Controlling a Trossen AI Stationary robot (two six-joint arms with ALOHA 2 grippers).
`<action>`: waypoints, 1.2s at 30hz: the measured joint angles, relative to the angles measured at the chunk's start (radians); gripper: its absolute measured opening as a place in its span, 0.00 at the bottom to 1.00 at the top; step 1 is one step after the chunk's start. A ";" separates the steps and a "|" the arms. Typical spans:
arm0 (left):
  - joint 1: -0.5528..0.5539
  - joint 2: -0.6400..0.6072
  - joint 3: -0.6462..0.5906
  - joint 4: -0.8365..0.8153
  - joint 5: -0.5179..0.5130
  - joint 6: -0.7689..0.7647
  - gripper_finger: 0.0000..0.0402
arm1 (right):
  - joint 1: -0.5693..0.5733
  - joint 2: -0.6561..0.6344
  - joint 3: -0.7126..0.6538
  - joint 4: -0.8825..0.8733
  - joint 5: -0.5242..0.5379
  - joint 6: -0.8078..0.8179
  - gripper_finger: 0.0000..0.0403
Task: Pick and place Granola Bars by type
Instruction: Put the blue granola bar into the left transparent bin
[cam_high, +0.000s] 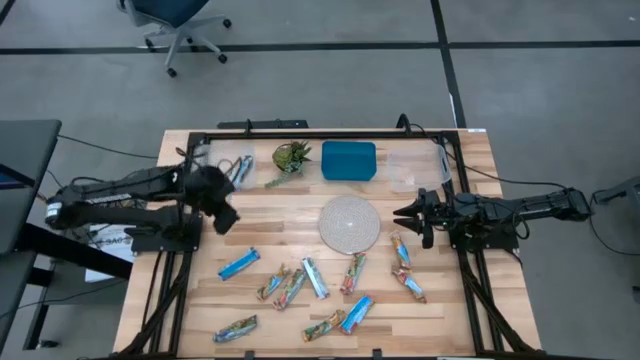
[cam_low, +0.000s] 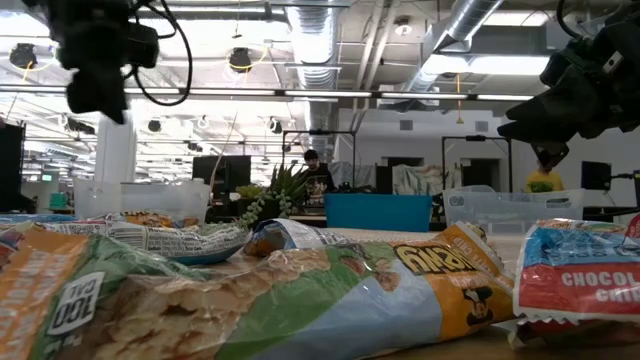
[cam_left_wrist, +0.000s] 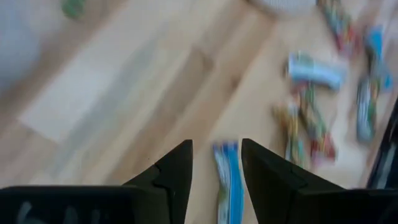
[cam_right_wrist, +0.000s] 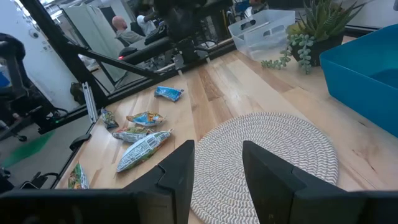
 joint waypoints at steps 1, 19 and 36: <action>-0.031 0.000 0.000 -0.020 0.000 -0.004 0.32 | 0.000 0.000 0.000 0.000 0.000 0.000 0.32; -0.460 0.165 0.000 -0.015 -0.028 -0.132 0.32 | 0.000 0.000 0.000 0.000 0.000 0.000 0.32; -0.569 0.483 0.000 0.144 -0.149 -0.339 0.51 | 0.000 0.000 0.000 0.000 0.000 0.000 0.32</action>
